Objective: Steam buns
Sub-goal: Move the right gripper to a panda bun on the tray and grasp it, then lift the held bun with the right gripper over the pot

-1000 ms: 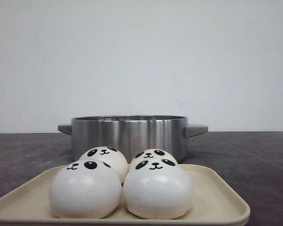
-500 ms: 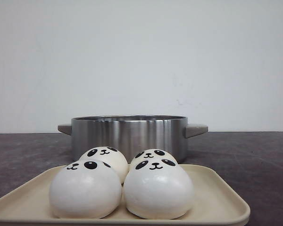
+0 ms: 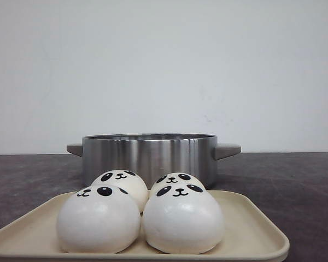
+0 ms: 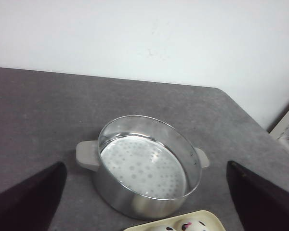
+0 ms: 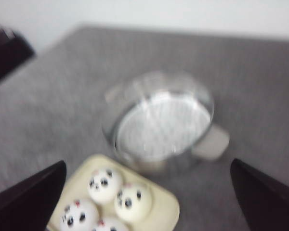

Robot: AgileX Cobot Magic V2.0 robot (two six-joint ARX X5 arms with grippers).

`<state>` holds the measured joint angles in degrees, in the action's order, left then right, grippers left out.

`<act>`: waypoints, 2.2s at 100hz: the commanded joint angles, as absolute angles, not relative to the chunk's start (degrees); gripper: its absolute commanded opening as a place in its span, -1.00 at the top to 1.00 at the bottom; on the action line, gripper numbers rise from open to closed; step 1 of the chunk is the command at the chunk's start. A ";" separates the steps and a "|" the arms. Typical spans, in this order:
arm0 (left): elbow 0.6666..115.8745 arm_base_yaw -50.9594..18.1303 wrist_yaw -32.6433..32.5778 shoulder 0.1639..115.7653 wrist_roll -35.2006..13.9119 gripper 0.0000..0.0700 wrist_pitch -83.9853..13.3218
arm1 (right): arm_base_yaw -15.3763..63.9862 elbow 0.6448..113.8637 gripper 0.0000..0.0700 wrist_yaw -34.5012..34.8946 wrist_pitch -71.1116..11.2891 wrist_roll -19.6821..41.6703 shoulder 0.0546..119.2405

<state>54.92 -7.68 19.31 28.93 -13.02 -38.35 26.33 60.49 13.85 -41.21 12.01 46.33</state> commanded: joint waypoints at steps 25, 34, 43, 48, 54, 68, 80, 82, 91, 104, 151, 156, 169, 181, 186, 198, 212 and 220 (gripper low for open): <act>55.51 -11.03 17.56 29.10 -11.33 -0.92 -38.33 | 42.19 61.36 -1.00 6.44 -44.21 27.27 65.04; 55.51 -12.10 17.47 29.10 -11.33 -0.92 -38.85 | 44.36 61.36 -1.00 6.37 -44.12 30.15 71.44; 55.51 -13.23 16.32 29.10 -11.38 -0.92 -39.51 | 45.21 61.36 -1.00 6.37 -43.40 30.89 77.41; 55.51 -14.02 15.66 29.10 -11.38 -0.92 -39.55 | 45.54 61.36 -0.93 6.37 -42.65 30.87 80.55; 55.51 -14.92 14.70 29.10 -11.38 -0.92 -39.44 | 45.91 61.36 -0.88 6.33 -41.54 30.87 84.01; 55.51 -16.58 12.88 29.10 -11.35 -0.92 -39.51 | 46.02 61.36 -0.88 6.11 -38.09 31.14 90.30; 55.51 -17.76 12.88 29.12 -11.35 -0.92 -39.51 | 46.00 61.36 -0.88 5.93 -34.57 33.06 93.19; 55.51 -17.98 12.88 29.12 -11.35 -0.92 -39.51 | 46.00 61.36 -0.88 5.96 -34.06 33.34 93.47; 55.51 -19.00 12.88 29.12 -11.33 -0.92 -39.53 | 45.93 61.36 -0.82 5.89 -32.12 34.37 94.67; 55.51 -20.36 12.82 29.12 -11.00 -0.92 -39.55 | 45.89 61.36 -0.37 5.93 -31.38 35.18 96.36; 55.51 -22.41 8.82 29.12 -9.50 -0.92 -39.92 | 46.00 61.76 1.00 3.01 -31.94 33.82 98.06; 55.51 -22.52 8.82 29.12 -9.50 -0.92 -39.92 | 46.06 62.22 1.00 3.66 -32.71 33.78 96.68; 55.51 -22.52 8.80 29.12 -9.52 -0.92 -39.86 | 47.92 64.73 1.00 6.74 -36.07 32.16 91.05; 55.51 -22.52 8.73 29.21 -9.52 -0.92 -38.59 | 50.19 69.19 1.00 7.01 -42.35 30.92 84.75; 55.51 -22.52 8.62 29.23 -9.52 -0.92 -37.69 | 51.03 71.48 1.00 6.28 -44.07 30.92 82.41; 55.51 -22.52 8.51 29.23 -9.52 -0.92 -36.14 | 51.99 78.17 1.00 0.21 -43.75 29.12 79.00; 55.51 -22.52 8.51 29.23 -9.52 -0.92 -35.57 | 49.60 86.11 1.00 -4.58 -41.82 25.02 80.47; 55.51 -22.52 8.51 29.28 -9.50 -0.92 -35.55 | 46.85 89.73 1.00 -4.45 -42.06 22.85 83.66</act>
